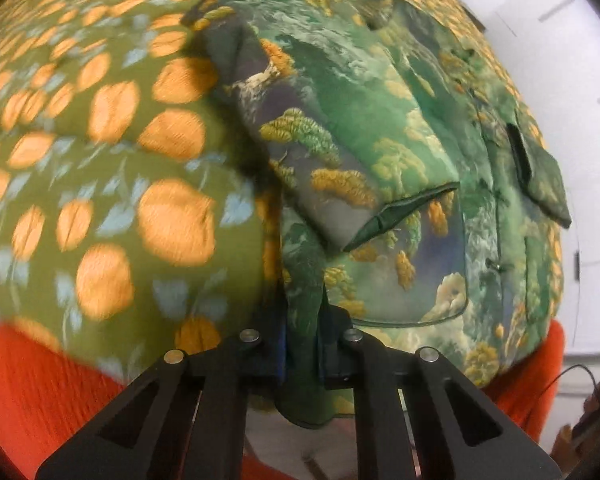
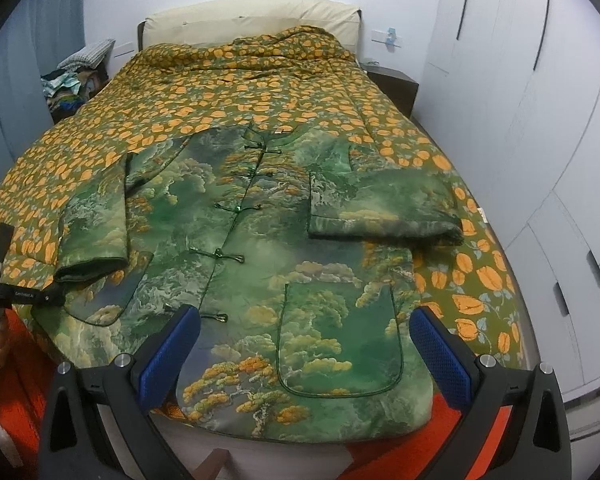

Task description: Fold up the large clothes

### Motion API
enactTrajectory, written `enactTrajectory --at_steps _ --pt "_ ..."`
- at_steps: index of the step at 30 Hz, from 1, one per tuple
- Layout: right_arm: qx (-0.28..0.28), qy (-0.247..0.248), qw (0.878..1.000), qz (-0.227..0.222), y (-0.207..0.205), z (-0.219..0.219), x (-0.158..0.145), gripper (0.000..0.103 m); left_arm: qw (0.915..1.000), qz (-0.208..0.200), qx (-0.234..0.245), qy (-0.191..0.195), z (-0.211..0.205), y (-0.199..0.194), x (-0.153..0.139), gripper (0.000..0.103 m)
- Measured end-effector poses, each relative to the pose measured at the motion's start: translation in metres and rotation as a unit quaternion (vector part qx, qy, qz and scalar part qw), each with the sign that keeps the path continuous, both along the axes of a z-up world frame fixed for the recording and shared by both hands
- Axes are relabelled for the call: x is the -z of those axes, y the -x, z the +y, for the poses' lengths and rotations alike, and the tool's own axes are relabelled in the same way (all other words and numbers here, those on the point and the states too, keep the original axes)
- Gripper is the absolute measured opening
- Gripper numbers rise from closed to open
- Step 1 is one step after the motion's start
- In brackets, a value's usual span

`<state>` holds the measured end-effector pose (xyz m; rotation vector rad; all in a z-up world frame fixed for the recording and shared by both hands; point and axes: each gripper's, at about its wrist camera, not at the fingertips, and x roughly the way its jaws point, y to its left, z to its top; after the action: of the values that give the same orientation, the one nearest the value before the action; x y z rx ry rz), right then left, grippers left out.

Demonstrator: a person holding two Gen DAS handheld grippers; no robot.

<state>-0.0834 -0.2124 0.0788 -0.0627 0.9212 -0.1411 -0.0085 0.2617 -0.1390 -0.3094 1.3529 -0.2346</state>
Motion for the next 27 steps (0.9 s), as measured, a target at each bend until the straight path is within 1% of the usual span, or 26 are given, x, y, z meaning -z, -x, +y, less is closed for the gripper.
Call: enactTrajectory --at_steps 4,6,7,8,9,10,11,12,14,15,16,17,18,19,20,21,22,24,26,27 --pt "-0.010 -0.004 1.000 0.002 -0.006 -0.001 0.004 0.103 0.9993 0.009 -0.029 -0.021 0.018 0.039 -0.015 0.010" --pt "-0.010 -0.011 1.000 0.006 -0.010 -0.003 0.007 0.103 0.9988 0.011 -0.024 -0.043 0.023 0.050 -0.024 0.019" --pt "-0.009 -0.016 1.000 0.007 -0.012 -0.006 0.009 0.103 0.9980 0.016 -0.011 -0.060 0.021 0.053 -0.029 0.026" --pt "-0.010 -0.018 1.000 0.008 -0.013 -0.007 0.010 0.103 0.9973 0.019 -0.002 -0.071 0.023 0.055 -0.036 0.032" --pt "-0.010 -0.021 1.000 0.009 -0.016 -0.009 0.011 0.103 0.9969 0.014 0.005 -0.077 0.030 0.059 -0.048 0.036" --pt "-0.010 -0.023 1.000 0.008 -0.016 -0.010 0.012 0.103 0.9971 0.003 0.012 -0.075 0.038 0.061 -0.060 0.043" --pt "-0.009 -0.025 1.000 0.008 -0.017 -0.013 0.013 0.103 0.9974 -0.014 0.016 -0.069 0.049 0.062 -0.077 0.056" --pt "-0.006 -0.026 1.000 0.007 -0.017 -0.016 0.014 0.103 0.9973 -0.034 0.017 -0.062 0.062 0.057 -0.094 0.064" --pt "0.003 -0.027 1.000 0.008 -0.018 -0.021 0.018 0.103 0.9951 -0.080 0.010 -0.057 0.089 0.036 -0.127 0.095" --pt "0.010 -0.032 0.999 0.011 -0.022 -0.027 0.021 0.103 0.9944 -0.092 0.007 -0.052 0.090 0.018 -0.134 0.099" --pt "0.013 -0.035 0.999 0.013 -0.023 -0.028 0.023 0.103 0.9943 -0.099 0.010 -0.038 0.097 -0.001 -0.137 0.102" --pt "0.016 -0.038 0.999 0.014 -0.024 -0.029 0.025 0.103 0.9951 -0.094 0.017 -0.023 0.107 -0.023 -0.135 0.102" --pt "0.017 -0.040 0.999 0.015 -0.026 -0.030 0.026 0.103 0.9968 -0.076 0.023 -0.006 0.120 -0.051 -0.123 0.102" --pt "0.014 -0.041 0.999 0.015 -0.027 -0.028 0.026 0.103 0.9977 -0.064 0.023 -0.002 0.119 -0.072 -0.112 0.101" --pt "0.010 -0.039 0.999 0.014 -0.029 -0.027 0.026 0.103 0.9985 -0.053 0.012 -0.009 0.120 -0.097 -0.099 0.101" --pt "0.005 -0.037 0.999 0.013 -0.029 -0.025 0.025 0.103 0.9988 -0.047 -0.001 -0.014 0.126 -0.114 -0.084 0.101" --pt "0.001 -0.034 0.999 0.011 -0.028 -0.022 0.024 0.103 0.9992 -0.039 -0.007 -0.001 0.132 -0.128 -0.071 0.101" --pt "-0.003 -0.027 1.000 0.012 -0.027 -0.018 0.024 0.103 0.9978 -0.016 -0.029 0.058 0.142 -0.144 -0.045 0.101" --pt "-0.003 -0.022 1.000 0.017 -0.026 -0.016 0.027 0.103 0.9915 0.004 -0.050 0.120 0.146 -0.142 -0.030 0.101" --pt "-0.002 -0.020 1.000 0.023 -0.027 -0.016 0.029 0.103 0.9923 0.007 -0.052 0.112 0.129 -0.142 -0.026 0.100"
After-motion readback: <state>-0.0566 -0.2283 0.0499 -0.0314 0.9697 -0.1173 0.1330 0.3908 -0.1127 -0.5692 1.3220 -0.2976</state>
